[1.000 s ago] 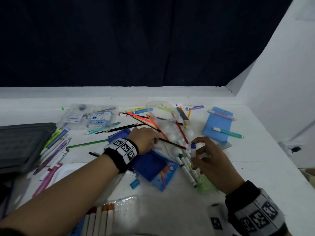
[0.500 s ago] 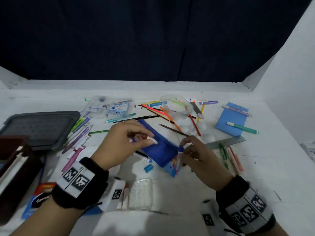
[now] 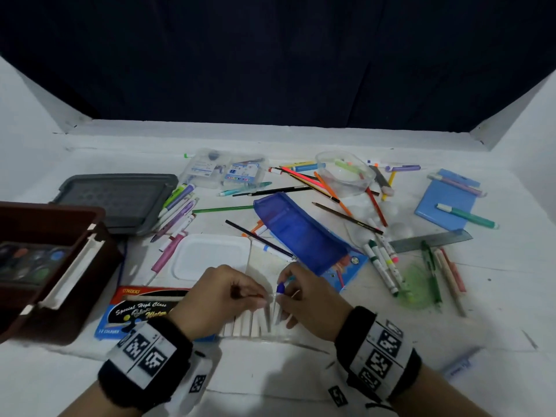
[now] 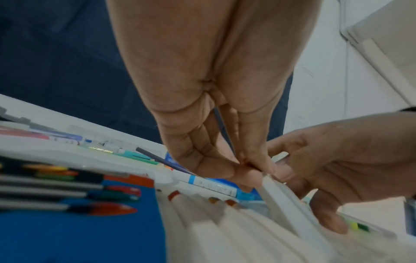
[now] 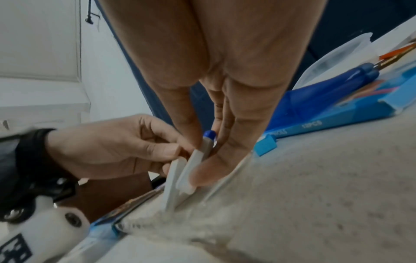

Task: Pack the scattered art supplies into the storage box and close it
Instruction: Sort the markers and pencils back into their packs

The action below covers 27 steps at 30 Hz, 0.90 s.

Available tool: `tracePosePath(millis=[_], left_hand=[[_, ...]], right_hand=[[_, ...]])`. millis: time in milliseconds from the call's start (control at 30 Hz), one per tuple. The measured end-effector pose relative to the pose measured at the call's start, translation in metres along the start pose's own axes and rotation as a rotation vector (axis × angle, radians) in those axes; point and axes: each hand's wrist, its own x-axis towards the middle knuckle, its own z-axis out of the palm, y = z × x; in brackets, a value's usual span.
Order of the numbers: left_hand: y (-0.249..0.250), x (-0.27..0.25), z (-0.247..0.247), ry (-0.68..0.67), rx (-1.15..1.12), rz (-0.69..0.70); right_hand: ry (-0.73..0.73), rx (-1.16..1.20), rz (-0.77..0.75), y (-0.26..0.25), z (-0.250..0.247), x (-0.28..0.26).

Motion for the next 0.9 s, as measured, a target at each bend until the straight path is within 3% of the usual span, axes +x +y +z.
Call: tracePosePath(millis=[167, 400, 600, 900], left_hand=[[0.003, 0.010, 0.003, -0.054, 0.322, 0.118], [-0.005, 0.012, 0.007, -0.007, 0.443, 0.180], [-0.001, 0.006, 0.000, -0.184, 0.567, 0.138], [-0.002, 0.005, 0.008, -0.084, 0.611, 0.075]], right_hand=[[0.009, -0.094, 0.021, -0.002, 0.004, 0.005], [0.041, -0.370, -0.030, -0.003, 0.010, 0.007], [0.020, -0.529, -0.002, -0.007, 0.019, 0.007], [0.008, -0.637, -0.024, -0.011, 0.023, 0.004]])
